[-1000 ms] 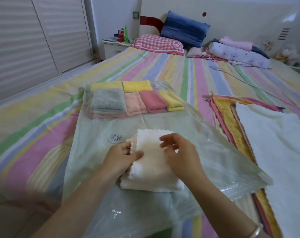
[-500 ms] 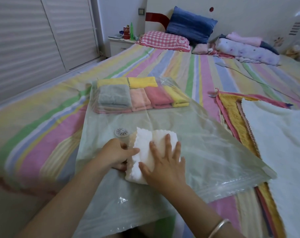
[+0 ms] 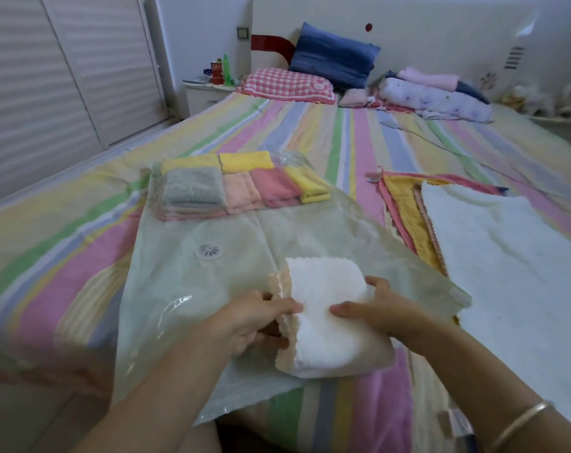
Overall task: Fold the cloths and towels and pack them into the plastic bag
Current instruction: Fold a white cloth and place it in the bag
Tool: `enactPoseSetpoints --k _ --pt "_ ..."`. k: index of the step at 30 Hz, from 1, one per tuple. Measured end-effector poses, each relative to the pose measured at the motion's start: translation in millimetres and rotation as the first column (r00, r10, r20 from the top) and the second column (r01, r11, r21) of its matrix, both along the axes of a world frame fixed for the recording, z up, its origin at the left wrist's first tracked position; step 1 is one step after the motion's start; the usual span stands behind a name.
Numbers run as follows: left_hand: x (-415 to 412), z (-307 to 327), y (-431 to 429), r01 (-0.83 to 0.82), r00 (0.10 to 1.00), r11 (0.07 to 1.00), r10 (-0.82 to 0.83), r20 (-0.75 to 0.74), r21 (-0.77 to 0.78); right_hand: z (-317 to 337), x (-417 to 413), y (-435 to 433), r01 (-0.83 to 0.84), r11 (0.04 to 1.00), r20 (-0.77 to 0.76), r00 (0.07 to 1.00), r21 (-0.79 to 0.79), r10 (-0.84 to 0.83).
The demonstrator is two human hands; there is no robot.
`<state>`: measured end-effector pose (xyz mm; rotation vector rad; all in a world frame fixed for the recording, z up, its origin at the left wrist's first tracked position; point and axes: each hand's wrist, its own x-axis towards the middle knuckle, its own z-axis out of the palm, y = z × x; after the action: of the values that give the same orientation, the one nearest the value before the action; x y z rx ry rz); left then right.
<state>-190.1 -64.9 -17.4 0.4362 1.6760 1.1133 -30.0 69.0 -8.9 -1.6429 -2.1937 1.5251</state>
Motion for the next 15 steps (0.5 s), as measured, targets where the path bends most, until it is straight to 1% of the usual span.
enactPoseSetpoints --k 2,3,5,6,7,8,9,10,11,12,13,14,15 --pt "15 1 0 0.015 1.000 1.000 -0.015 0.007 0.025 3 4 -9 -0.082 0.989 0.013 0.997 0.123 0.081" --pt "20 1 -1 0.020 1.000 0.999 -0.020 0.011 0.038 3 5 -14 -0.124 0.965 0.024 0.992 0.231 0.122" --pt "28 0 -2 0.014 1.000 0.998 -0.013 -0.018 0.066 0 5 -24 -0.182 0.855 0.062 0.983 0.486 0.174" --pt "32 -1 -2 0.003 0.998 0.997 0.002 -0.059 0.077 -2 3 -30 -0.179 0.773 0.066 0.982 0.608 0.175" --pt "34 -2 -1 -0.012 0.994 0.996 0.021 -0.109 0.088 -4 2 -35 -0.177 0.658 0.084 0.982 0.731 0.171" --pt "36 -3 -1 -0.032 0.987 0.994 0.048 -0.155 0.105 -7 1 -38 -0.189 0.505 0.120 0.979 0.842 0.166" --pt "37 -3 0 -0.058 0.980 0.989 0.082 -0.181 0.134 -10 -1 -41 -0.211 0.377 0.159 0.974 0.902 0.163" --pt "38 -2 0 -0.082 0.976 0.982 0.114 -0.188 0.168 -10 -2 -45 -0.232 0.295 0.187 0.967 0.927 0.171" --pt "39 -1 0 -0.103 0.972 0.975 0.140 -0.186 0.197 -9 -2 -48 -0.238 0.245 0.198 0.964 0.940 0.178" --pt "40 1 -1 -0.121 0.970 0.969 0.161 -0.180 0.214 -10 -2 -49 -0.242 0.213 0.205 0.961 0.947 0.184" --pt "42 3 -2 -0.133 0.969 0.963 0.176 -0.172 0.235 -10 0 -51 -0.254 0.231 0.209 0.957 0.939 0.202" --pt "45 6 -3 -0.147 0.969 0.954 0.191 -0.155 0.262 -8 1 -53 -0.265 0.272 0.208 0.953 0.925 0.222" --pt "47 8 -4 -0.157 0.968 0.944 0.205 -0.144 0.290 -6 3 -57 -0.284 0.344 0.207 0.947 0.895 0.244"
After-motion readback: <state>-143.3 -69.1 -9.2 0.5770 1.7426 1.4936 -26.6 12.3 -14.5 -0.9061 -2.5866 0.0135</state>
